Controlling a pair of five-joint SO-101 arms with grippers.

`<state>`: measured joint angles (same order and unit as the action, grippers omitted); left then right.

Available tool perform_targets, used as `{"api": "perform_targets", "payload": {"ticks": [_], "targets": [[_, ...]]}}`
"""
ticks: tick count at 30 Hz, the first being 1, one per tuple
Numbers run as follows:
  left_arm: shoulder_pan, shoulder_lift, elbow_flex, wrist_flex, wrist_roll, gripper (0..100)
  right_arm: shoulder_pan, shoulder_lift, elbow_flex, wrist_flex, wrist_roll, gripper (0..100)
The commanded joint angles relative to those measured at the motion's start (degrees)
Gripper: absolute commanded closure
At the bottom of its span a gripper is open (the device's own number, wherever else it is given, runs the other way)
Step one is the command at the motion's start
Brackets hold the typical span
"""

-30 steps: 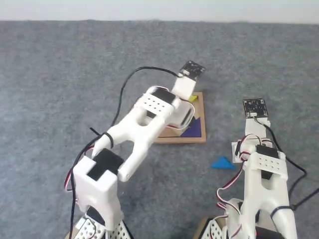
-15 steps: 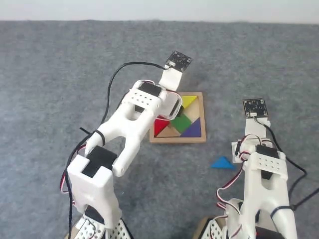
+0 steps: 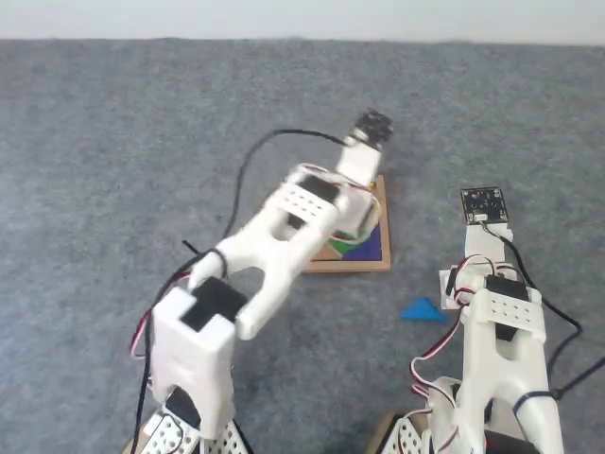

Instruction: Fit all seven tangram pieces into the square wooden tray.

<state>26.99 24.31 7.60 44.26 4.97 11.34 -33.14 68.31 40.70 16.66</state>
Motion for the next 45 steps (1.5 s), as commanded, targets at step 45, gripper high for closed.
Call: {"api": "perform_targets", "payload": {"ticks": [45], "targets": [[-34.99, -85.45, 65.19, 3.87, -19.78, 99, -3.65, -2.33, -3.34, 9.63, 25.93, 91.3]]}}
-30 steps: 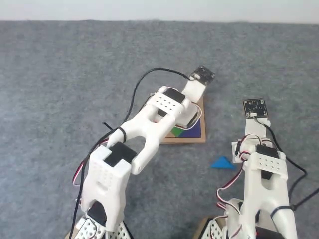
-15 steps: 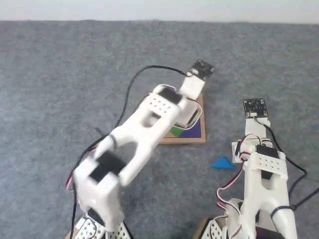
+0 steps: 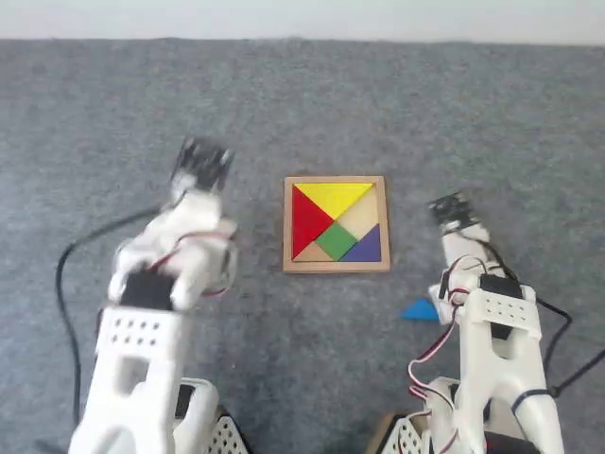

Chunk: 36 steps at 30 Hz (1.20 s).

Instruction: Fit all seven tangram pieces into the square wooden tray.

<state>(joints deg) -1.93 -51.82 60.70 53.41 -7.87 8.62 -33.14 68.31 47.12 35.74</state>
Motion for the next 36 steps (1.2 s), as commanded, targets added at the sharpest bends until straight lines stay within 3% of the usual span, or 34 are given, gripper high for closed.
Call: {"api": "perform_targets", "payload": {"ticks": [1, 9, 16, 23, 26, 36], "targets": [[-6.77, -11.08, 14.73, -6.42, -7.82, 99, -1.01, -2.15, -4.84, 4.88, 8.79, 91.3], [-11.25, -21.19, 26.42, -6.59, -17.58, 99, -8.48, -1.8, -13.19, 20.0, 26.37, 77.8], [-12.84, -24.97, 29.23, -6.33, -19.6, 99, -16.92, -1.54, -11.43, 20.44, 30.51, 77.9], [-12.84, -26.46, 30.99, -6.24, -19.87, 99, -13.76, 2.77, -10.02, 16.04, 37.98, 77.9], [-12.84, -26.46, 31.34, -6.24, -23.21, 99, -12.09, 7.25, -10.29, 13.14, 41.41, 77.9], [-12.84, -26.46, 32.13, -6.24, -25.76, 99, -12.7, 12.62, -10.46, 9.63, 47.03, 77.9]]}}
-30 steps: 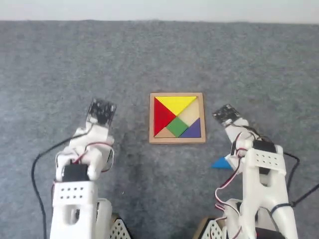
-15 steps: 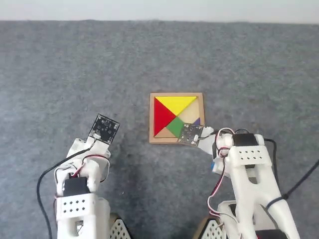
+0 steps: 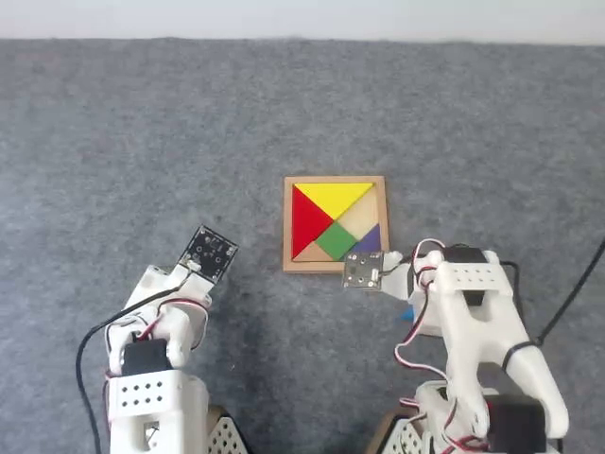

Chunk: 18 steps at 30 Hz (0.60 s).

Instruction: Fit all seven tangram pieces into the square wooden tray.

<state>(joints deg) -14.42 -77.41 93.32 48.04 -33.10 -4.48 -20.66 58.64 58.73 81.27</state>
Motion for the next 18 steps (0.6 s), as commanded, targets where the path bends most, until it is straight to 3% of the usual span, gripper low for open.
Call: {"api": "perform_targets", "payload": {"ticks": [1, 6, 12, 18], "targets": [[-0.35, -0.88, -0.48, -0.88, -0.53, 99, 0.4, 0.4, -0.79, -2.95, 1.49, 77.9], [-0.35, -0.88, -0.48, -0.88, -0.53, 99, 0.75, 0.48, -0.53, -3.65, 1.58, 78.2], [-0.35, -0.88, -0.48, -0.88, -0.53, 99, 0.75, 0.48, -0.26, -3.56, 1.58, 89.5], [-0.35, -0.88, -0.4, -0.88, -0.53, 99, 2.33, 0.48, -0.26, -3.65, 1.58, 89.0]]}}
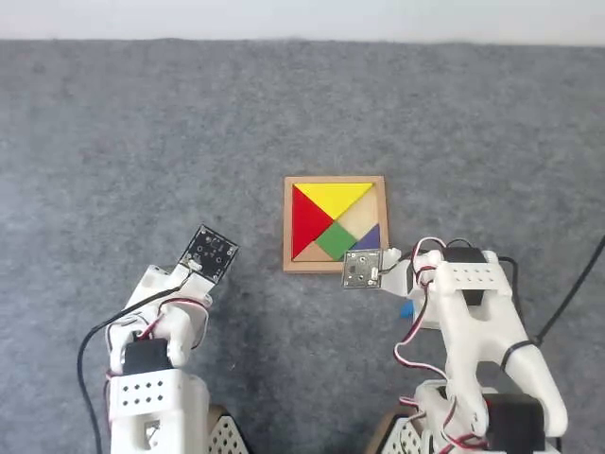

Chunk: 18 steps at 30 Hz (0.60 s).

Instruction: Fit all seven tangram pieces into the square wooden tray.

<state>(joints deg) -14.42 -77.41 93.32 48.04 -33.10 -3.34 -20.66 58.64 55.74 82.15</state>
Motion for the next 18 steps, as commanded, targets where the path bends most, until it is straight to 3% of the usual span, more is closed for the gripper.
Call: {"api": "perform_targets", "payload": {"ticks": [1, 8, 12, 18], "targets": [[-0.35, -0.88, -0.4, -0.88, -0.53, 99, 1.45, 0.48, -0.26, -0.66, 0.7, 89.0], [-0.35, -0.88, -0.4, -0.88, -0.53, 99, 1.01, -0.13, -0.62, -0.66, 0.7, 86.9], [-0.35, -0.88, -0.4, -0.88, -0.53, 99, -2.24, 0.13, -0.62, -0.75, 0.7, 79.4], [-0.35, -0.88, -0.4, -0.88, -0.53, 99, -7.16, 0.31, -0.62, -0.92, 0.44, 79.0]]}}
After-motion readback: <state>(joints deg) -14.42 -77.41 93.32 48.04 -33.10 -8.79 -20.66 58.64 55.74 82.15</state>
